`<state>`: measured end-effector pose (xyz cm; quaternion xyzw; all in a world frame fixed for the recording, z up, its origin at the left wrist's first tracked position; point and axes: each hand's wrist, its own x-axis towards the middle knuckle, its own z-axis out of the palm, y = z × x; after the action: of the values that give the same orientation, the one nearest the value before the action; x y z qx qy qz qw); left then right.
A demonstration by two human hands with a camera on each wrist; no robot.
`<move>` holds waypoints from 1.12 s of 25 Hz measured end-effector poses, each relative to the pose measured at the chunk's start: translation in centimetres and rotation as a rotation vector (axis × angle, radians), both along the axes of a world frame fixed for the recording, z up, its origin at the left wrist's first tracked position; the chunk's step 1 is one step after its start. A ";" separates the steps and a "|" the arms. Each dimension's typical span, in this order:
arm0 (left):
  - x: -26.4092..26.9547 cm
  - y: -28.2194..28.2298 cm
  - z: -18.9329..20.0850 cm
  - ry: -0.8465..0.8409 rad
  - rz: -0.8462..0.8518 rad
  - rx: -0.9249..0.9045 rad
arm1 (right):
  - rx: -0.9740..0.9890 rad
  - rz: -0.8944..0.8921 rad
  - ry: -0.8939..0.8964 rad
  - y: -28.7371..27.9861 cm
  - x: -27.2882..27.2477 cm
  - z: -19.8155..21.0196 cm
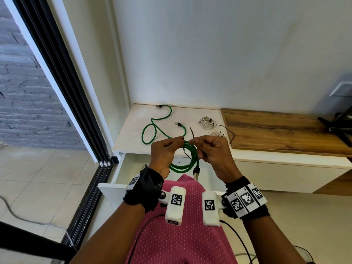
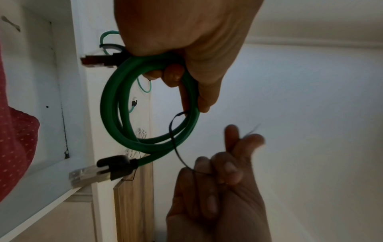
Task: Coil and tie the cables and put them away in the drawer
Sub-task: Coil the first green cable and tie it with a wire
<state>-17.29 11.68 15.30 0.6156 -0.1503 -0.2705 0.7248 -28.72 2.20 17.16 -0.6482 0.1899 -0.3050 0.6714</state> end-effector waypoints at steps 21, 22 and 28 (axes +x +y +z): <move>-1.2 0.8 -0.3 -0.201 -0.100 -0.056 | 0.245 0.046 0.241 0.5 -1.1 0.3; -1.3 0.9 -0.3 -0.205 -0.099 -0.054 | 0.249 0.048 0.236 0.5 -1.1 0.2; -1.6 1.2 -0.3 -0.314 -0.143 -0.002 | 0.298 0.033 0.223 0.1 -1.4 0.4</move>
<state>-18.85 12.90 15.03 0.6371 -0.3054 -0.2219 0.6720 -30.07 2.34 17.56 -0.5744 0.2957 -0.1888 0.7396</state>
